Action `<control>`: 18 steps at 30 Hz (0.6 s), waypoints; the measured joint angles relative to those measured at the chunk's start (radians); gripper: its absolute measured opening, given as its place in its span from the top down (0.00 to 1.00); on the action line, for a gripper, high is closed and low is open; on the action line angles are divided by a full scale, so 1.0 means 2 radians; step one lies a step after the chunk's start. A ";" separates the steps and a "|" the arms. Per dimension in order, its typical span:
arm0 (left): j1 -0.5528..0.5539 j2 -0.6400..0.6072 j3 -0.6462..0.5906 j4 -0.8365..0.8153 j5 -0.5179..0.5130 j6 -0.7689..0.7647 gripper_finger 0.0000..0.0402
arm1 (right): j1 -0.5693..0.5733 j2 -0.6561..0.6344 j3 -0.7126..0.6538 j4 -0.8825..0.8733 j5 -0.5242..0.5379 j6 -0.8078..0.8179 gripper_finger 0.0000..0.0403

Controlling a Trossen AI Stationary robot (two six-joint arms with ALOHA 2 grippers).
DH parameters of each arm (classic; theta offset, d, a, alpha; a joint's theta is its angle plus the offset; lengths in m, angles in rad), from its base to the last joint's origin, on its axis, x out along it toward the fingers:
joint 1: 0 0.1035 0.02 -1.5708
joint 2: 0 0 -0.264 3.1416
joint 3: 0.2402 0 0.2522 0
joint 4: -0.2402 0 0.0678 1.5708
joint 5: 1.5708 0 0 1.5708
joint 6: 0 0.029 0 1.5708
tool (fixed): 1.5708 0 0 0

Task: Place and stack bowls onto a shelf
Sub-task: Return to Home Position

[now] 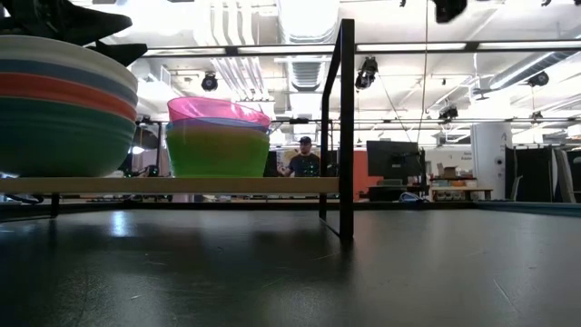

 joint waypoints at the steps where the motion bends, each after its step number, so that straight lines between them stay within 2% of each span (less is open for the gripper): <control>1: 0.000 0.000 0.000 0.000 0.000 0.000 0.25 | -0.004 -0.015 -0.011 0.005 0.015 0.004 0.54; 4: 0.000 0.000 0.000 0.000 0.000 0.000 0.25 | -0.016 -0.062 -0.041 0.021 0.046 0.003 0.54; 10: 0.000 0.000 0.000 0.000 0.000 0.000 0.25 | -0.060 -0.153 -0.097 0.039 0.048 -0.018 0.54; 18: 0.000 0.001 0.000 -0.001 0.000 0.000 0.25 | -0.153 -0.219 -0.164 0.050 0.049 0.078 0.54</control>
